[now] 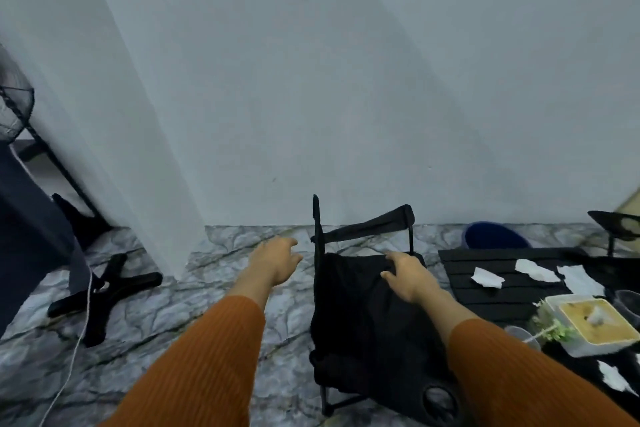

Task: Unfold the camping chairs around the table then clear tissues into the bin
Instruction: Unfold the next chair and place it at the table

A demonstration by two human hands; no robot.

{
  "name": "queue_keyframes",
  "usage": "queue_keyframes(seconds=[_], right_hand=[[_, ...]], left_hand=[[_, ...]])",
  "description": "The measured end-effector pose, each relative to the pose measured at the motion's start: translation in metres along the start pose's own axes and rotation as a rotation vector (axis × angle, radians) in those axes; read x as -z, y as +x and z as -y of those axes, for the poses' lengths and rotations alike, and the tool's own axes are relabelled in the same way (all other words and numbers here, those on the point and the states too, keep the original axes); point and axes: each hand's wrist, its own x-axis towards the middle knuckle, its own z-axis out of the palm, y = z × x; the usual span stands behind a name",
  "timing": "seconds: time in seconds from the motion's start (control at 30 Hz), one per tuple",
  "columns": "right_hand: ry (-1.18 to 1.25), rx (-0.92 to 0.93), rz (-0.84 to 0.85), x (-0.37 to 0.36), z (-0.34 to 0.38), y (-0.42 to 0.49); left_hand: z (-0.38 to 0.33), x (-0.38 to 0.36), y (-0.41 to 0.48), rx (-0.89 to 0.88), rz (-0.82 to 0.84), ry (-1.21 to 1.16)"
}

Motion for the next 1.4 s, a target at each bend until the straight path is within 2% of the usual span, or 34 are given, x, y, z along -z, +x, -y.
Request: queue_keyframes(seconds=[0.43,0.7,0.87,1.1,1.27,1.4], right_hand=[[0.157,-0.428,-0.255,0.011,-0.009,0.062],[0.245,-0.700,-0.364,-0.027,0.018,0.061],[0.296,-0.813,-0.417,-0.053,0.035,0.054],[0.397,-0.938,-0.436,-0.105,0.059,0.034],[0.499,-0.951,-0.507,-0.139,0.107,0.017],[0.699,-0.914,-0.557,-0.166,0.158,0.009]], left_hand=[[-0.071,0.019,0.179,-0.518,0.120,0.119],[-0.084,0.010,0.240,-0.822,0.277,0.192],[-0.088,-0.009,0.255,-0.926,0.383,0.234],[-0.066,-0.036,0.276,-0.975,0.453,0.306],[-0.023,-0.029,0.288,-1.041,0.525,0.221],[0.011,-0.008,0.304,-1.035,0.564,0.189]])
